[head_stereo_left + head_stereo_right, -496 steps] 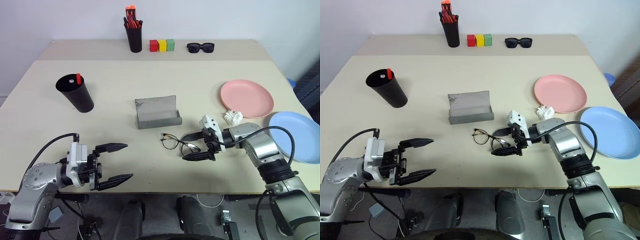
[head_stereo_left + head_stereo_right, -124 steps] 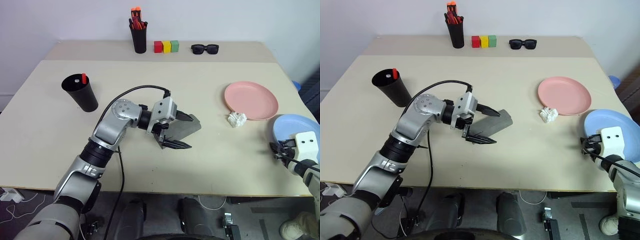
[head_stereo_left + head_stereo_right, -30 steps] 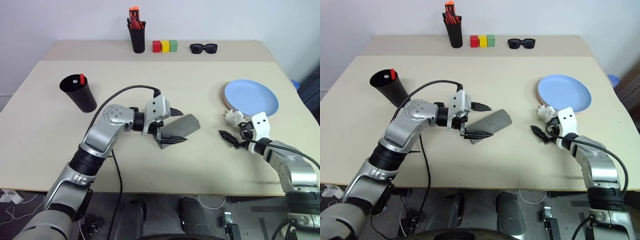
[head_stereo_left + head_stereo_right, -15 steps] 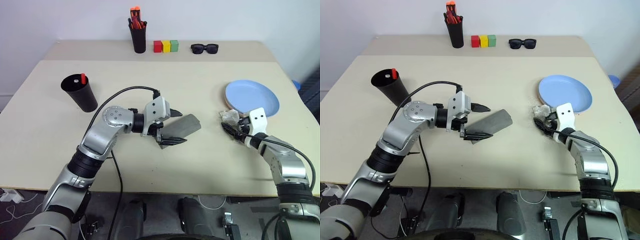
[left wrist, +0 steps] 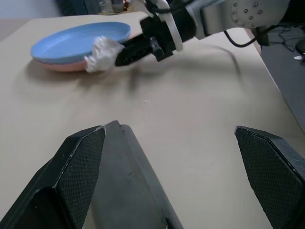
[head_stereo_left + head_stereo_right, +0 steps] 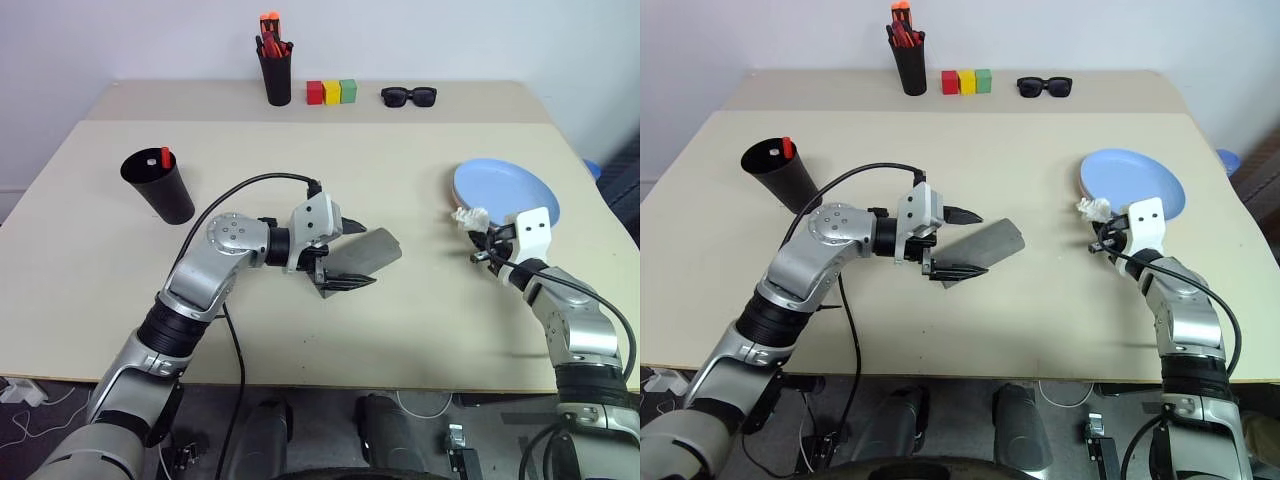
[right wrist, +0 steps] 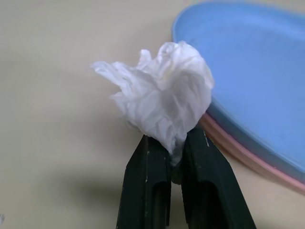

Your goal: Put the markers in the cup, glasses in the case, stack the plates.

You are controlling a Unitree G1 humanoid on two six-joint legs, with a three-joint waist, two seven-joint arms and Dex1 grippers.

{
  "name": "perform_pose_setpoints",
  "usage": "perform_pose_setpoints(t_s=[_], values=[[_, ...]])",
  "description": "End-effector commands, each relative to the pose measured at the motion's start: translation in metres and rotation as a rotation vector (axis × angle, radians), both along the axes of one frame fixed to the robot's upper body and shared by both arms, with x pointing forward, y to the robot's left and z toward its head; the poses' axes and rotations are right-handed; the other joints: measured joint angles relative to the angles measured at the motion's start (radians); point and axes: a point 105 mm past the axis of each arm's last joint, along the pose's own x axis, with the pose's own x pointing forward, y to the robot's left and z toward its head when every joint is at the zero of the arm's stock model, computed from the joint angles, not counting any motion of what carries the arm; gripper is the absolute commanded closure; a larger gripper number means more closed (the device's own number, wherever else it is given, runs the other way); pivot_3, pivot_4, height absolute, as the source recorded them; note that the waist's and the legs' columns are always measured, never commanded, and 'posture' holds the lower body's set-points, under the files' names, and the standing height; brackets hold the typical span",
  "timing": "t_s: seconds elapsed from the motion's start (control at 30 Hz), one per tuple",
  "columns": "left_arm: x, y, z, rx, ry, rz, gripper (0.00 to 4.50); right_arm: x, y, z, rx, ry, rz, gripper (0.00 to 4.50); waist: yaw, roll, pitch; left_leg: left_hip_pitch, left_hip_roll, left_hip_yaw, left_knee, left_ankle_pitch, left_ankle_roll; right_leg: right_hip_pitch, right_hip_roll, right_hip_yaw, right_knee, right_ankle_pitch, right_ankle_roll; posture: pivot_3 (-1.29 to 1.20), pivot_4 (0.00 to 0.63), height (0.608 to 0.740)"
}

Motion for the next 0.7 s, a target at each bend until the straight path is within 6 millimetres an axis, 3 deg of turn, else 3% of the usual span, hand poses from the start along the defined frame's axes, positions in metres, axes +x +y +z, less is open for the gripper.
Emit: perform_pose_setpoints(t_s=[0.03,0.47,0.57,0.7], values=[[-0.002,-0.002,0.008,-0.023,-0.032,-0.013,0.0,0.013,-0.011,0.037,0.009,-0.145,-0.049,4.44,-0.003,0.0,0.0,0.0,0.0,0.0,0.0,0.0,0.0,0.0,0.0,0.0,0.0,0.0,0.0,0.0,0.15,0.74],[0.0,0.008,0.01,-0.039,-0.041,0.071,0.0,0.06,-0.019,0.054,-0.018,-0.182,-0.098,4.44,-0.022,0.0,0.0,0.0,0.0,0.0,-0.002,0.0,0.0,-0.001,0.0,0.0,0.0,0.0,0.001,0.0,0.15,0.74],[0.0,0.009,0.011,-0.044,-0.042,0.09,0.0,0.066,-0.018,0.047,-0.027,-0.153,-0.099,3.39,-0.02,0.0,0.0,0.0,0.0,0.0,-0.002,0.0,0.0,-0.001,0.0,0.0,0.0,0.0,0.0,0.0,0.15,0.74],[0.004,0.014,0.011,-0.057,-0.043,0.141,0.0,0.069,-0.015,0.044,-0.013,-0.147,-0.083,1.44,-0.018,0.0,0.0,0.0,0.0,0.0,-0.002,0.0,0.0,-0.001,0.0,0.0,0.0,0.0,0.001,0.0,0.15,0.74]])
